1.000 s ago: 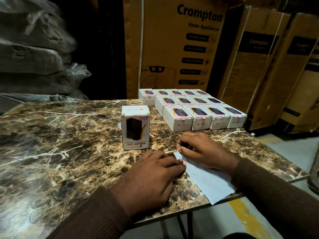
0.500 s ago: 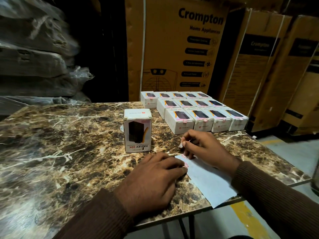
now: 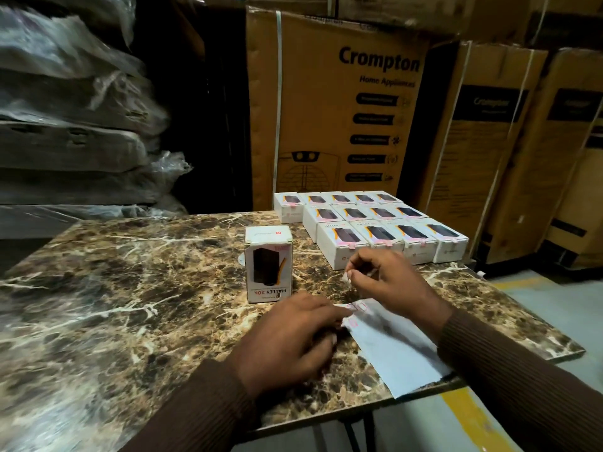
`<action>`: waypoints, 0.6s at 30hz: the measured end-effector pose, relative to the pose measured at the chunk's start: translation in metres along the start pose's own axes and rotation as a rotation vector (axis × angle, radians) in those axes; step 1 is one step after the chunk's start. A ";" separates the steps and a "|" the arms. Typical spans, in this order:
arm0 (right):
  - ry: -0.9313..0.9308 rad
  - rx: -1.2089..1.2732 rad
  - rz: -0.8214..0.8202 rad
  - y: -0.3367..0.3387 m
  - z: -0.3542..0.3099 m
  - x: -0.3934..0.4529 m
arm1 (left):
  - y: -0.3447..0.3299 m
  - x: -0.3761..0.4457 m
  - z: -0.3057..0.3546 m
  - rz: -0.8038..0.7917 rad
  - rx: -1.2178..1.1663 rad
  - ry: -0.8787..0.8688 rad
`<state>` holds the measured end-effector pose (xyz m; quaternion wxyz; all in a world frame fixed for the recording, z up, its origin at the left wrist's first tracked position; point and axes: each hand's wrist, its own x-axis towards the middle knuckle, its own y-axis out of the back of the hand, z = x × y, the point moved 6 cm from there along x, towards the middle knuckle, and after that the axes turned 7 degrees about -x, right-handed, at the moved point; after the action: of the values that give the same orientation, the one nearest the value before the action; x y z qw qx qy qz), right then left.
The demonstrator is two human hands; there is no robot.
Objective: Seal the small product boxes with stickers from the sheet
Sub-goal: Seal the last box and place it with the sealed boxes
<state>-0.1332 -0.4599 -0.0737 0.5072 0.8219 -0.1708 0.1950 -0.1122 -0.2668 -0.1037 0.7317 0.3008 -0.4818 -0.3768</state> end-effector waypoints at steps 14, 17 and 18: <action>0.406 -0.456 0.251 -0.014 -0.127 0.069 | 0.131 0.005 -0.097 0.358 -0.047 0.106; 0.425 -0.497 0.226 -0.023 -0.126 0.070 | 0.126 0.007 -0.101 0.398 -0.071 0.078; 0.435 -0.508 0.220 -0.025 -0.125 0.069 | 0.124 0.006 -0.102 0.419 -0.076 0.076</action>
<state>-0.0798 -0.3426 -0.0072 0.6959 0.5854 -0.1894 0.3703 0.0166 -0.1978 -0.0371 0.8223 0.1804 -0.4915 -0.2229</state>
